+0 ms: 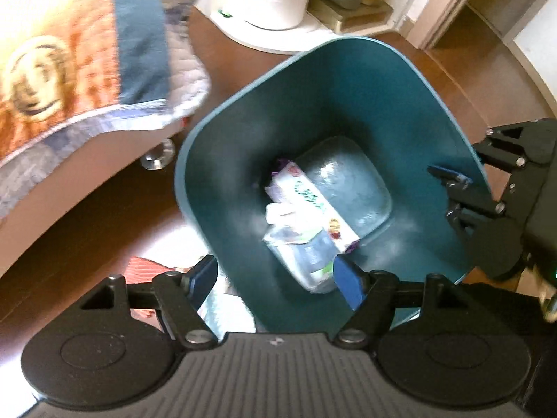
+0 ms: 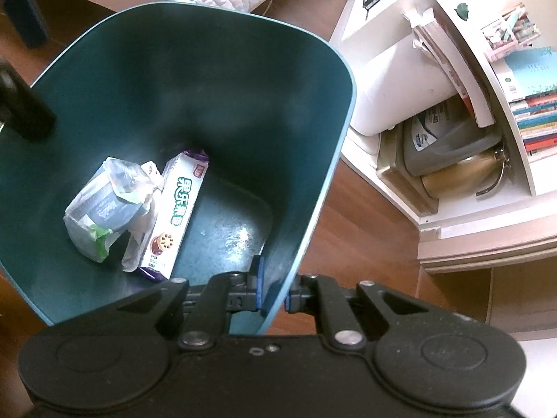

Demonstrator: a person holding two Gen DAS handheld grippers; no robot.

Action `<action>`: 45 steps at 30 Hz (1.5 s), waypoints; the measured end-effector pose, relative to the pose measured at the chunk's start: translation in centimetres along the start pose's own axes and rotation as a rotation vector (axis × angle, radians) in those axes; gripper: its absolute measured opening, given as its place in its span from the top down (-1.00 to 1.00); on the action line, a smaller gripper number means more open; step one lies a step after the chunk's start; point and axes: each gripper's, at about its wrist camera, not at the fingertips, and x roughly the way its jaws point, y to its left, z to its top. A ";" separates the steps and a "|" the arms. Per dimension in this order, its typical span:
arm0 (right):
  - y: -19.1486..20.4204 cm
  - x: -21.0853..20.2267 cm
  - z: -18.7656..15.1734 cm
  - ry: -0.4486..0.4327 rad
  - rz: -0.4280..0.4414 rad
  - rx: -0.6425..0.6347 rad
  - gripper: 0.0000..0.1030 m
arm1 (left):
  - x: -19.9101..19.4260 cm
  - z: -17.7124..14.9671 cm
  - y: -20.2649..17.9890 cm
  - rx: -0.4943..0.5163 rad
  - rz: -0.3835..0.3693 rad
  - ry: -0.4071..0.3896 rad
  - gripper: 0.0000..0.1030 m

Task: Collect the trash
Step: 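Move the left tool back down to the trash pile on the floor, then grasp the silver foil sheet with the left tool and lift it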

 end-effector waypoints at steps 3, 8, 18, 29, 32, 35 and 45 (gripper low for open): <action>-0.4 0.2 0.0 0.007 0.011 0.018 0.81 | -0.4 -0.5 2.2 -0.024 0.031 -0.007 -0.41; -1.2 0.7 -0.3 0.029 0.033 0.062 0.81 | 0.6 -0.6 7.0 -0.125 0.092 0.011 -0.45; -3.5 1.8 -1.5 0.105 0.119 0.168 0.79 | 10.0 -2.6 11.6 -0.167 0.141 0.152 -0.45; -4.6 2.1 -1.9 0.149 0.152 0.218 0.80 | 22.1 -8.3 11.4 -0.144 0.118 0.416 -0.45; -4.9 2.5 -2.2 0.165 0.162 0.224 0.79 | 24.2 -9.2 12.0 -0.165 0.118 0.444 -0.45; -5.5 3.1 -2.2 0.171 0.172 0.231 0.79 | 25.7 -9.4 12.5 -0.200 0.105 0.457 -0.43; -6.4 3.9 -2.4 0.172 0.177 0.242 0.79 | 27.9 -10.2 13.9 -0.279 0.080 0.485 0.37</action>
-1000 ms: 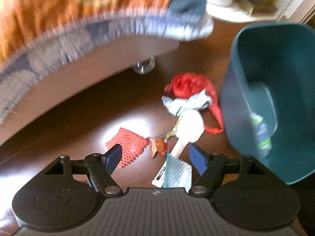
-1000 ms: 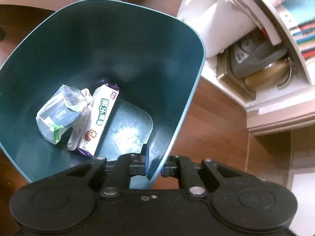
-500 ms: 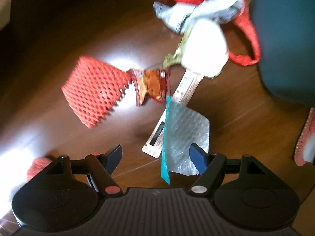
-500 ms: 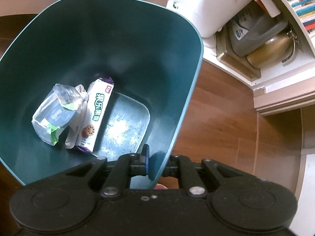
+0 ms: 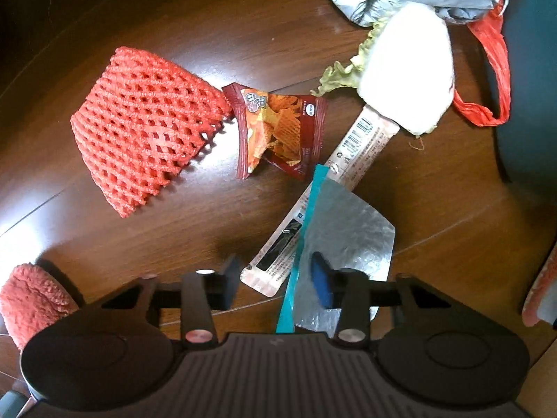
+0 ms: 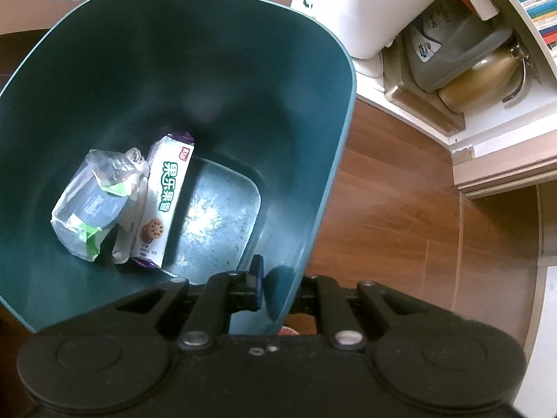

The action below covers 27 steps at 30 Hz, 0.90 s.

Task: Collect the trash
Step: 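Grasp the silver foil sheet with the left tool and lift it, then carry the silver foil sheet into the wastebasket with the left tool and release it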

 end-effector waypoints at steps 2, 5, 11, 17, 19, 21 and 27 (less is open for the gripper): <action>-0.1 0.2 0.0 0.007 0.001 0.004 0.78 | 0.3 0.0 0.1 -0.001 0.004 0.001 0.41; -0.4 0.4 0.0 0.012 0.000 0.020 0.77 | 0.3 -0.2 0.1 -0.012 0.001 -0.010 0.76; -0.7 0.6 -0.1 0.015 0.007 0.045 0.77 | -1.5 0.3 -0.2 -0.024 -0.027 -0.061 0.94; -1.1 0.8 0.1 0.014 0.010 0.062 0.78 | -5.4 0.3 0.4 -0.029 -0.022 -0.098 0.94; -1.2 0.7 0.2 0.008 0.015 0.070 0.79 | -7.4 0.2 0.5 -0.007 -0.002 -0.126 0.94; -1.4 0.6 0.1 0.001 0.017 0.083 0.81 | -9.2 0.2 0.5 0.006 0.009 -0.152 0.95; -0.2 -0.5 -0.1 -0.046 -0.011 0.031 0.84 | -15.5 0.2 -0.9 0.061 0.054 -0.238 0.95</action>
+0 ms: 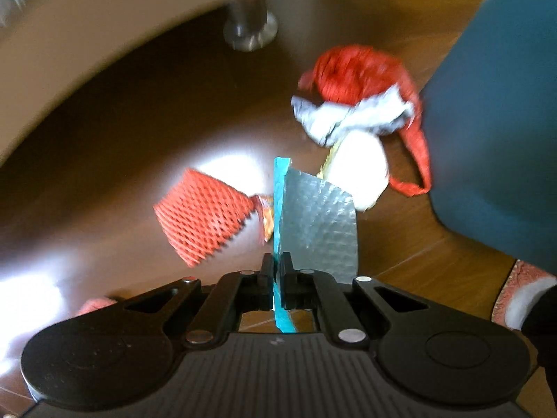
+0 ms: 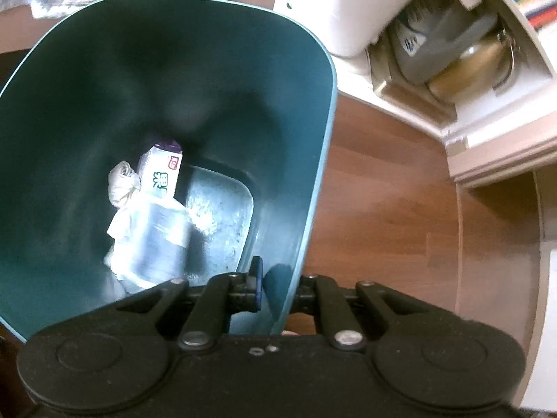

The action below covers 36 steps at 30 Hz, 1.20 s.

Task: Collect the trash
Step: 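Carry the silver foil sheet into the wastebasket with the left tool and release it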

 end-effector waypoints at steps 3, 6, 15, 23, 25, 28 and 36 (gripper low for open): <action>0.8 -1.2 0.2 -0.037 -0.015 -0.021 0.86 | -2.9 -0.2 0.0 0.011 0.001 -0.042 0.95; 1.8 -2.1 0.6 -0.053 -0.037 -0.041 0.87 | -5.8 -0.4 0.0 0.021 0.013 -0.081 0.95; 4.3 -3.5 0.4 -0.094 -0.090 -0.095 0.87 | -13.7 -1.6 -0.1 0.025 0.039 -0.192 0.95; 7.0 -4.5 0.3 -0.110 -0.153 -0.203 0.85 | -20.1 -2.4 -1.7 0.042 -0.029 -0.310 0.95; 7.3 -4.6 0.4 -0.114 -0.157 -0.213 0.86 | -21.0 -2.3 -2.4 0.052 -0.053 -0.327 0.95; 7.4 -4.7 0.4 -0.118 -0.160 -0.223 0.86 | -21.3 -2.3 -3.8 0.072 -0.076 -0.339 0.95; 7.6 -4.4 0.5 -0.110 -0.173 -0.231 0.86 | -19.3 -2.3 -7.3 0.106 -0.120 -0.303 0.95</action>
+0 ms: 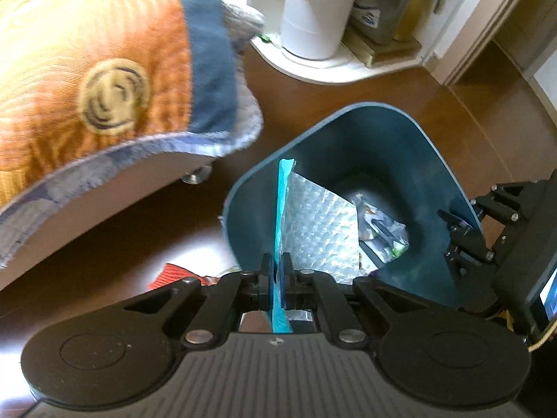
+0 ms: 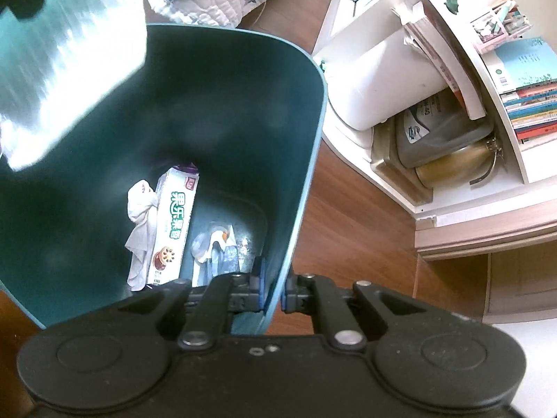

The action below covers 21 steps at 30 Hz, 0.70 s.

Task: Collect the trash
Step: 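Carry the silver foil sheet into the wastebasket with the left tool and release it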

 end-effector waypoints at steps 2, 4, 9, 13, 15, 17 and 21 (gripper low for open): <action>0.3 -0.1 0.1 -0.001 0.000 0.004 0.86 | 1.0 0.0 -0.8 0.008 -0.008 0.012 0.95; 0.4 -0.1 0.1 -0.004 -0.002 0.001 0.86 | 1.8 -0.1 -1.4 0.014 -0.016 0.023 0.95; 0.5 -0.3 0.1 -0.015 0.009 -0.002 0.86 | 4.1 -0.1 -2.8 0.047 -0.015 0.063 0.94; 0.2 -0.3 -0.1 -0.023 0.023 -0.001 0.86 | 6.2 -0.2 -3.2 0.046 -0.006 0.103 0.94; 0.1 -0.2 -0.2 -0.022 0.028 0.001 0.86 | 7.2 -0.3 -3.5 0.045 0.006 0.121 0.94; 0.0 -0.2 -0.2 -0.019 0.031 0.000 0.85 | 8.0 -0.4 -3.7 0.044 0.012 0.136 0.94; -0.2 -0.1 -0.1 -0.018 0.038 0.002 0.85 | 9.0 -0.8 -4.0 0.051 0.027 0.154 0.94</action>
